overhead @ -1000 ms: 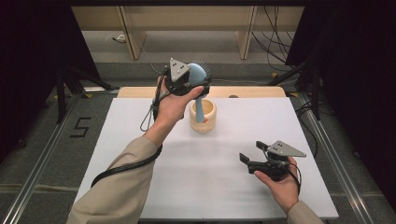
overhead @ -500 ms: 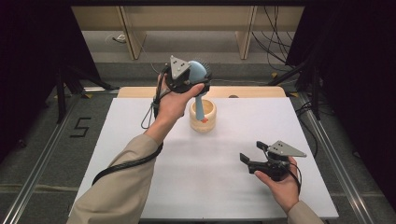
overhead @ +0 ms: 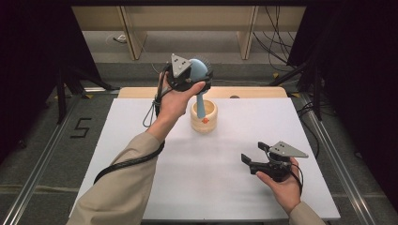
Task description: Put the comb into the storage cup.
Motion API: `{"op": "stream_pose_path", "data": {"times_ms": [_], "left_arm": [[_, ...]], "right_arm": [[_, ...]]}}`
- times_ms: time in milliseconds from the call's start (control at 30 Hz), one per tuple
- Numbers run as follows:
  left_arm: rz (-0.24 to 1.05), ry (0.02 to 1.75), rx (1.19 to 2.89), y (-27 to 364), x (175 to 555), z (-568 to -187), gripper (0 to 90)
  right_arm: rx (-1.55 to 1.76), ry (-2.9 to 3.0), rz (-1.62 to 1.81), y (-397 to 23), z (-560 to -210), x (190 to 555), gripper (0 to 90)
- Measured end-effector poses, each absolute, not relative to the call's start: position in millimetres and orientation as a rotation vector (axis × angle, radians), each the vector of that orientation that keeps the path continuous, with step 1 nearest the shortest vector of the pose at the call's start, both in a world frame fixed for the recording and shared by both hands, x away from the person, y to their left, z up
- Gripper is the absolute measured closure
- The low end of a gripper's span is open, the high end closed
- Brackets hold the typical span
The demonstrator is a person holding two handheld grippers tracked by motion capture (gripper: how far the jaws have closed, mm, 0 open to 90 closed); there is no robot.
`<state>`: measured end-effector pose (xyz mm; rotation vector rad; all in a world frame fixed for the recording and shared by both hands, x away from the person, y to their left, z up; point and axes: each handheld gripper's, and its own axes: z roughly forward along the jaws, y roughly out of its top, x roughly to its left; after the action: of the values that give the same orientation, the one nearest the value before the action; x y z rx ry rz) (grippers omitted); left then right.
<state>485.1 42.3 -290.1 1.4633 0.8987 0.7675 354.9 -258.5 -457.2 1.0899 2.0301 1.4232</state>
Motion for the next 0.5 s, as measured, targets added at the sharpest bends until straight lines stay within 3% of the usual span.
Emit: {"op": "stream_pose_path", "data": {"times_ms": [500], "left_arm": [[0.783,0.875,1.464,43.8,493.2,-294.2,19.4]], "right_arm": [[1.09,2.032,1.424,-258.6,-457.4,354.9,16.1]]}}
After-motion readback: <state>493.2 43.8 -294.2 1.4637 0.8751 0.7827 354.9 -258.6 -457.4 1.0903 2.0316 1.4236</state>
